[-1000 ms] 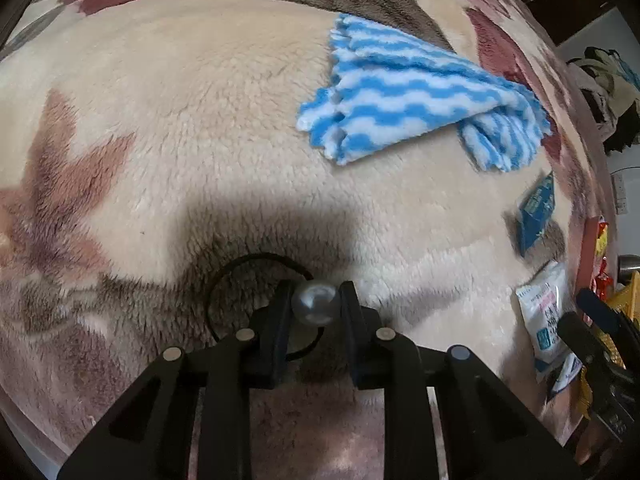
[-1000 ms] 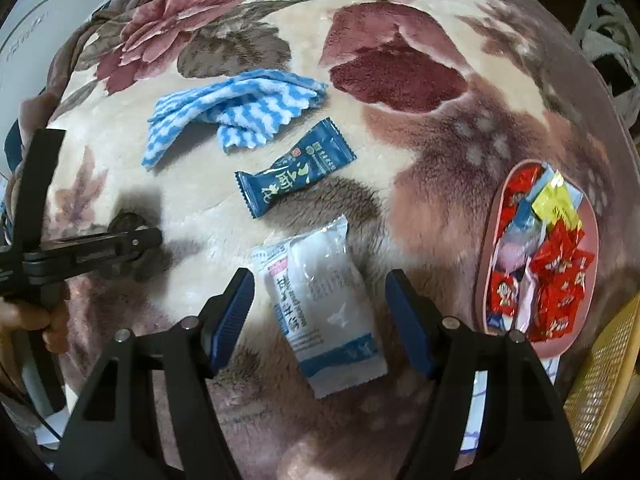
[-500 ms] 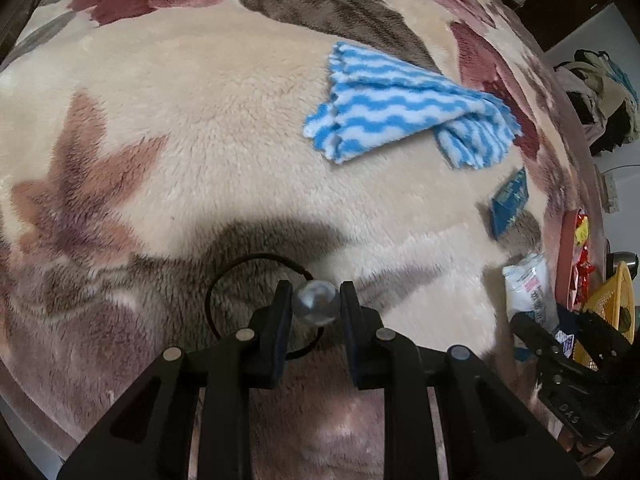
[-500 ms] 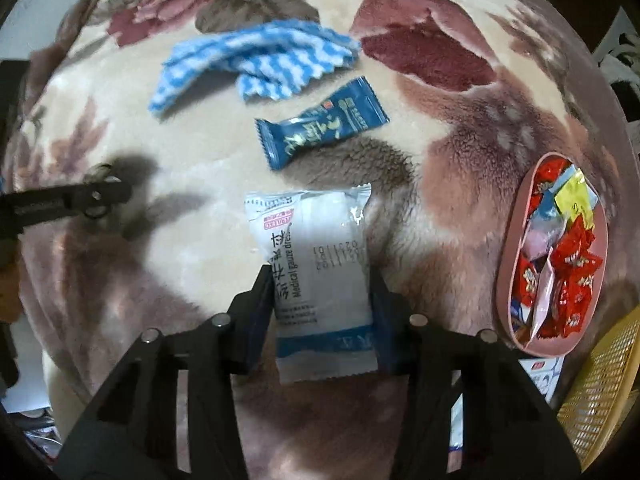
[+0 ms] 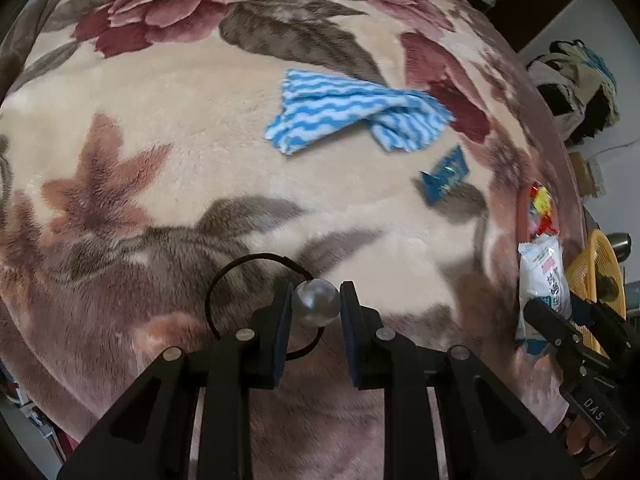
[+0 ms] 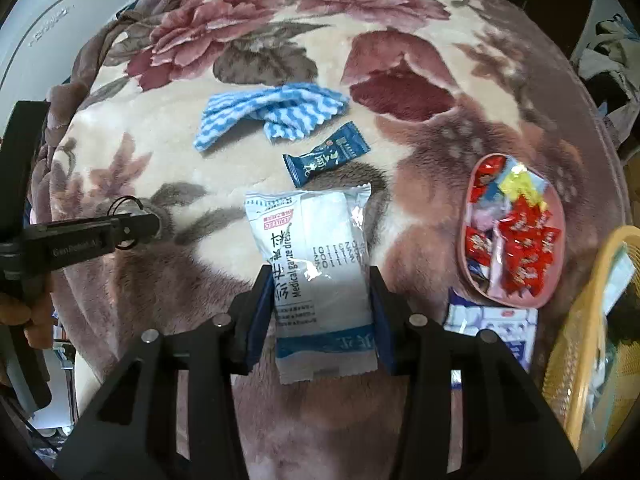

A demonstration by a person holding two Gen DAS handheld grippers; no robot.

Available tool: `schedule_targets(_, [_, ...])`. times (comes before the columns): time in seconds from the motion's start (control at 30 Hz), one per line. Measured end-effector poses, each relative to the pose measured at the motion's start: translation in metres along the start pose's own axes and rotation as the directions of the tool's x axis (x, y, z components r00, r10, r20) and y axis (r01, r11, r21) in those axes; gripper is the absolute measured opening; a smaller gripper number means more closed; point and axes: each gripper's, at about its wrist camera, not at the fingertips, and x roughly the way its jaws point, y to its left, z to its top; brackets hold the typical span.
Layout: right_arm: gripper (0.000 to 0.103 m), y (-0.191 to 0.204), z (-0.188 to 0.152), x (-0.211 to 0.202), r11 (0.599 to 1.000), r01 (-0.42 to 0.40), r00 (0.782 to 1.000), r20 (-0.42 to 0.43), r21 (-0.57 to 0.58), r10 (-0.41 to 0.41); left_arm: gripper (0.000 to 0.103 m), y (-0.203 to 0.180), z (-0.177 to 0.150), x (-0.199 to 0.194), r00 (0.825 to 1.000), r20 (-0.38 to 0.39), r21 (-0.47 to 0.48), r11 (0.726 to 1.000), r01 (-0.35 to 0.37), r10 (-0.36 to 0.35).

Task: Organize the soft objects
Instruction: 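Carry the gauze pack and hair tie over the yellow basket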

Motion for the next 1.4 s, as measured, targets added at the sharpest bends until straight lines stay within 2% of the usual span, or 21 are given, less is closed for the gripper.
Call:
schedule_targets(0.5, [0.045, -0.008, -0.038, -0.047, 0.998, 0.007, 0.998, 0.069, 0.06, -0.011, 0.023, -0.049, -0.039, -0.028, 1.0, 0.022, 0.104, 0.995, -0.001, -0.001])
schedule_targets(1.4, [0.045, -0.074, -0.078, -0.1, 0.983, 0.03, 0.988, 0.144, 0.183, -0.057, 0.023, -0.146, -0.061, -0.031, 1.0, 0.015, 0.273, 0.962, 0.009, -0.014])
